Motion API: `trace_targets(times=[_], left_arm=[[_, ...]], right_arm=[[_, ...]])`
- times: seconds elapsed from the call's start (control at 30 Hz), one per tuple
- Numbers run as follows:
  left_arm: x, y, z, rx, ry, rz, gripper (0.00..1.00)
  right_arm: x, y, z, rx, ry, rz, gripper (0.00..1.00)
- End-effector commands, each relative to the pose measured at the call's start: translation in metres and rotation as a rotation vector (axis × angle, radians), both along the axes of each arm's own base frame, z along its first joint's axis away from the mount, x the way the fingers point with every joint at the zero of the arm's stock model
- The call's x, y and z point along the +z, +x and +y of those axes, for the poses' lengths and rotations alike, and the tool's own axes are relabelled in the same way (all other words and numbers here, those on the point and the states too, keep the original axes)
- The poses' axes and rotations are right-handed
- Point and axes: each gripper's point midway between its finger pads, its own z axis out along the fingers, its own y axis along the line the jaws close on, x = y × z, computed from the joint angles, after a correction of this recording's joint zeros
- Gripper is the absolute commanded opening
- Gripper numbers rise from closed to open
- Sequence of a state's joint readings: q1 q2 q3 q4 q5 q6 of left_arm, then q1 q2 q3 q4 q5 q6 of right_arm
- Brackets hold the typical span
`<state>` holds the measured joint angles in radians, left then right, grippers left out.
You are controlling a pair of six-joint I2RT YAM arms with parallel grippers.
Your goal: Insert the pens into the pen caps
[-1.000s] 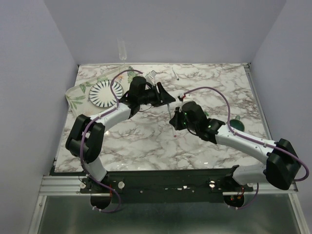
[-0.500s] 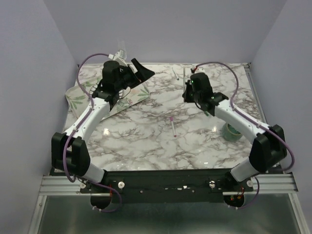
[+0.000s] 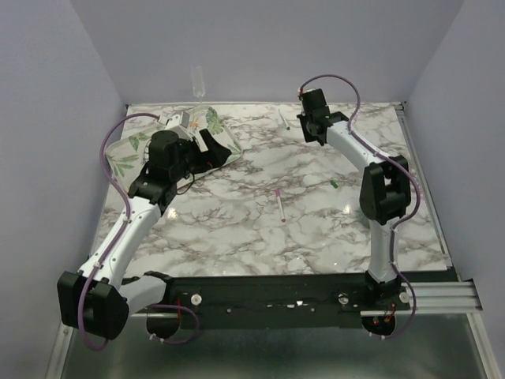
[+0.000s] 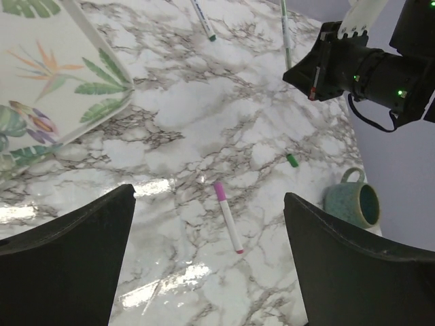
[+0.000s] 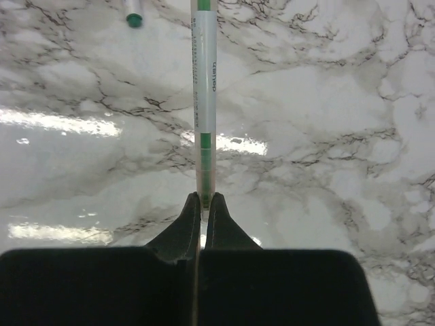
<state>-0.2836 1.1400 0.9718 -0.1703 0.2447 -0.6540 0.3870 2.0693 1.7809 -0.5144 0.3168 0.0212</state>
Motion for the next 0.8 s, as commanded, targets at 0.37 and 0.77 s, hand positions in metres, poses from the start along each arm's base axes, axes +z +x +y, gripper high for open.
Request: trace_targets(times=[0.37, 0.77], left_arm=[[-0.012, -0.002, 0.028, 0.079, 0.155, -0.046, 0.99], [-0.018, 0.002, 0.027, 0.070, 0.176, -0.010, 0.99]], right_arm=[[-0.061, 0.044, -0.026, 0.307, -0.263, 0.233, 0.01], [-0.091, 0.042, -0.055, 0.350, -0.571, 0.315, 0.01]])
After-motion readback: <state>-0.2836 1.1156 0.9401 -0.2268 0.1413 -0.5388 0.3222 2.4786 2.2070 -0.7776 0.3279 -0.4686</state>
